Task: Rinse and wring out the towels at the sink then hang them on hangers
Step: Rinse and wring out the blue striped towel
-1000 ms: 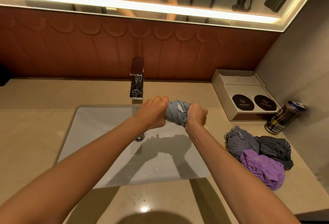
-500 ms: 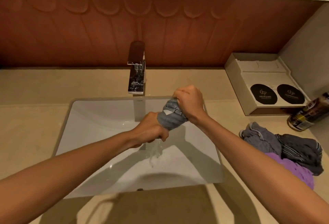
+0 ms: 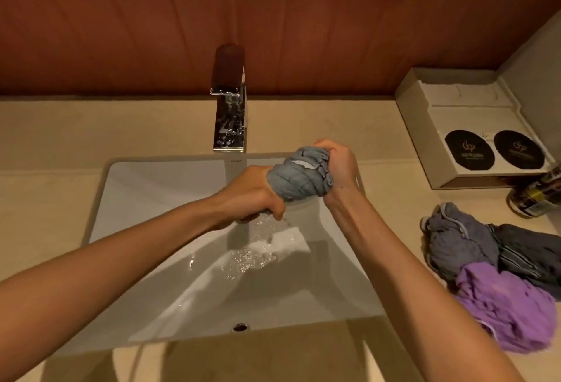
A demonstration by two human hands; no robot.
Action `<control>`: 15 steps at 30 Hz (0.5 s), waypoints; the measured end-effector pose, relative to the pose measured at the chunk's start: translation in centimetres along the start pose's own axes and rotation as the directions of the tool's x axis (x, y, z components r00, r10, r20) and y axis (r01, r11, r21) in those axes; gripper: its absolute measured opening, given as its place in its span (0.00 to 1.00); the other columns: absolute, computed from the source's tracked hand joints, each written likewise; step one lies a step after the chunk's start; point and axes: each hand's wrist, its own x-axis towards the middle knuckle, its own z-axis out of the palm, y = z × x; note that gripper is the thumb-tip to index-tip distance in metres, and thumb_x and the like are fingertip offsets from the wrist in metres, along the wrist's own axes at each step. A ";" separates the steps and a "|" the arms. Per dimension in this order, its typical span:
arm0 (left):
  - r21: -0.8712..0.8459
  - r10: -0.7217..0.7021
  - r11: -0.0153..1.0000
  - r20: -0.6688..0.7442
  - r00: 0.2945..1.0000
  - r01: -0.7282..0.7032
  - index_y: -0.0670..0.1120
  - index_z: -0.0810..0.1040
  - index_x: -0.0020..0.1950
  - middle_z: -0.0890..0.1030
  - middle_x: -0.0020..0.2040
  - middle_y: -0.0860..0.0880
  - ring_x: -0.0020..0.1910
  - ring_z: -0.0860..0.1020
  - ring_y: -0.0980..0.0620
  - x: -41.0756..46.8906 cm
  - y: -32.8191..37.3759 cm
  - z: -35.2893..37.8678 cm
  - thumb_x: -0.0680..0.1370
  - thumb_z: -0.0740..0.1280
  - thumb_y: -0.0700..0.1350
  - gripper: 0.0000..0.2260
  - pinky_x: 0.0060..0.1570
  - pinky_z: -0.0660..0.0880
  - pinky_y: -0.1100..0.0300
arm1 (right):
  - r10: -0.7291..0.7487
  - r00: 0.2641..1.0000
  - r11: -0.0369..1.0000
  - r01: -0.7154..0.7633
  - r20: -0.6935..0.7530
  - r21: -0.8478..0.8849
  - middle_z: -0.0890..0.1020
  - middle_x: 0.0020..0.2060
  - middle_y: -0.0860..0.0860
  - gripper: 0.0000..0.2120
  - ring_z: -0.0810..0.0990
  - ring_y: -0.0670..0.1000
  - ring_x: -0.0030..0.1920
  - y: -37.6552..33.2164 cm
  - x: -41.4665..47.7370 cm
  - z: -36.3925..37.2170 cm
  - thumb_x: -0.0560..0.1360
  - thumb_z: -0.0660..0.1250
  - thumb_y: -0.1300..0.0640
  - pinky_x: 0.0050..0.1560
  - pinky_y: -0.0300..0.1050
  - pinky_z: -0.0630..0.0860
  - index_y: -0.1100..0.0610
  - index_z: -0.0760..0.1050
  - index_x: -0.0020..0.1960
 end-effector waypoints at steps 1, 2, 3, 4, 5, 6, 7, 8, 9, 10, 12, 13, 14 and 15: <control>0.088 0.011 0.996 -0.017 1.000 -0.009 0.42 0.73 0.44 0.72 0.24 0.54 0.21 0.66 0.58 0.3 0.2 -0.4 0.65 0.67 0.26 0.15 0.21 0.60 0.69 | 0.021 0.997 0.998 -0.025 -0.068 -0.065 0.65 0.16 0.47 0.21 0.65 0.47 0.18 0.1 0.0 0.0 0.72 0.54 0.70 0.24 0.35 0.63 0.56 0.62 0.22; 0.166 0.025 0.986 -0.032 0.999 -0.019 0.43 0.71 0.51 0.75 0.31 0.52 0.25 0.70 0.59 0.5 0.2 -0.7 0.65 0.69 0.28 0.18 0.21 0.63 0.68 | 0.046 0.991 0.991 -0.061 -0.127 -0.120 0.66 0.15 0.46 0.19 0.65 0.47 0.18 0.1 0.0 -0.2 0.72 0.54 0.69 0.22 0.33 0.63 0.56 0.61 0.25; 0.211 0.040 0.977 -0.058 0.998 -0.027 0.46 0.68 0.55 0.76 0.40 0.50 0.31 0.74 0.57 0.6 0.1 -0.9 0.66 0.70 0.30 0.23 0.24 0.68 0.65 | 0.080 0.981 0.983 -0.107 -0.176 -0.147 0.68 0.15 0.46 0.18 0.67 0.48 0.18 0.2 -0.1 -0.3 0.73 0.54 0.68 0.21 0.32 0.63 0.56 0.62 0.26; 0.235 0.069 0.971 -0.096 0.993 -0.045 0.49 0.64 0.57 0.74 0.48 0.49 0.38 0.76 0.55 0.6 0.0 -1.0 0.66 0.72 0.32 0.27 0.28 0.72 0.63 | 0.123 0.971 0.978 -0.154 -0.206 -0.143 0.71 0.17 0.47 0.18 0.70 0.48 0.20 0.3 -0.2 -0.6 0.74 0.53 0.67 0.20 0.32 0.65 0.56 0.64 0.27; 0.248 0.124 0.965 -0.150 0.981 -0.084 0.50 0.63 0.59 0.72 0.54 0.47 0.43 0.76 0.52 0.4 0.1 -1.1 0.66 0.73 0.33 0.29 0.34 0.75 0.61 | 0.187 0.958 0.971 -0.214 -0.216 -0.104 0.74 0.21 0.50 0.17 0.73 0.49 0.22 0.4 -0.4 -0.8 0.76 0.52 0.66 0.20 0.31 0.68 0.56 0.66 0.30; 0.266 0.197 0.954 -0.210 0.958 -0.138 0.50 0.63 0.60 0.70 0.57 0.47 0.45 0.76 0.52 0.3 0.1 -1.1 0.67 0.73 0.34 0.29 0.37 0.75 0.62 | 0.271 0.937 0.957 -0.288 -0.218 -0.047 0.77 0.25 0.53 0.17 0.76 0.51 0.26 0.6 -0.5 -1.0 0.77 0.51 0.63 0.21 0.32 0.71 0.57 0.70 0.33; 0.312 0.284 0.930 -0.266 0.921 -0.196 0.49 0.64 0.62 0.69 0.59 0.48 0.44 0.75 0.53 0.0 0.2 -1.1 0.68 0.73 0.35 0.28 0.38 0.74 0.62 | 0.346 0.913 0.934 -0.358 -0.218 -0.017 0.79 0.28 0.55 0.17 0.78 0.53 0.27 0.6 -0.8 -1.2 0.78 0.50 0.60 0.22 0.36 0.74 0.58 0.73 0.36; 0.402 0.382 0.881 -0.299 0.874 -0.247 0.48 0.65 0.64 0.68 0.59 0.48 0.41 0.75 0.54 -0.5 0.2 -1.0 0.69 0.72 0.36 0.27 0.39 0.72 0.63 | 0.396 0.890 0.911 -0.411 -0.226 -0.023 0.80 0.27 0.55 0.19 0.79 0.54 0.25 0.6 -1.1 -1.5 0.80 0.49 0.58 0.21 0.37 0.75 0.59 0.75 0.38; 0.543 0.500 0.787 -0.288 0.817 -0.291 0.47 0.67 0.65 0.69 0.60 0.48 0.39 0.75 0.53 -0.9 0.1 -1.0 0.70 0.71 0.37 0.26 0.38 0.71 0.62 | 0.438 0.869 0.890 -0.455 -0.228 -0.023 0.80 0.24 0.54 0.20 0.79 0.53 0.24 0.7 -1.3 -2.0 0.80 0.49 0.56 0.21 0.38 0.75 0.59 0.75 0.38; 0.716 0.632 0.622 -0.220 0.744 -0.317 0.46 0.68 0.65 0.70 0.61 0.45 0.40 0.77 0.50 -1.4 0.0 -1.0 0.69 0.71 0.37 0.26 0.37 0.72 0.60 | 0.472 0.853 0.873 -0.487 -0.224 -0.015 0.79 0.21 0.53 0.21 0.78 0.52 0.25 0.5 -1.7 -2.4 0.81 0.49 0.55 0.21 0.37 0.74 0.58 0.75 0.37; 0.945 0.793 0.180 0.024 0.608 -0.272 0.42 0.67 0.66 0.71 0.64 0.37 0.52 0.77 0.39 -1.1 -1.2 -1.6 0.65 0.72 0.33 0.31 0.39 0.77 0.52 | 0.519 0.827 0.843 -0.537 -0.216 -0.028 0.78 0.20 0.53 0.21 0.75 0.51 0.30 0.4 -1.8 -3.0 0.81 0.49 0.54 0.21 0.35 0.73 0.58 0.74 0.36; 0.970 0.810 -0.032 0.167 0.562 -0.242 0.40 0.64 0.69 0.68 0.67 0.36 0.59 0.73 0.36 -1.0 -1.7 -1.8 0.64 0.70 0.32 0.34 0.46 0.77 0.47 | 0.535 0.819 0.832 -0.554 -0.208 -0.037 0.77 0.20 0.54 0.21 0.75 0.51 0.30 0.2 -2.1 -3.1 0.81 0.49 0.53 0.21 0.35 0.73 0.58 0.74 0.36; 0.956 0.801 -0.192 0.284 0.527 -0.224 0.39 0.58 0.72 0.64 0.69 0.37 0.65 0.67 0.35 -1.0 -2.0 -2.1 0.67 0.66 0.32 0.34 0.53 0.75 0.44 | 0.558 0.806 0.817 -0.576 -0.198 -0.040 0.77 0.20 0.54 0.21 0.75 0.51 0.28 0.0 -2.4 -3.2 0.80 0.50 0.53 0.22 0.35 0.74 0.58 0.74 0.36; 0.929 0.794 -0.304 0.370 0.483 -0.213 0.39 0.53 0.74 0.61 0.70 0.39 0.67 0.62 0.35 -1.0 -1.7 -2.3 0.72 0.60 0.32 0.31 0.57 0.73 0.43 | 0.580 0.795 0.803 -0.595 -0.179 -0.042 0.77 0.20 0.54 0.20 0.76 0.51 0.24 -0.1 -2.7 -3.1 0.80 0.51 0.53 0.23 0.35 0.74 0.59 0.74 0.35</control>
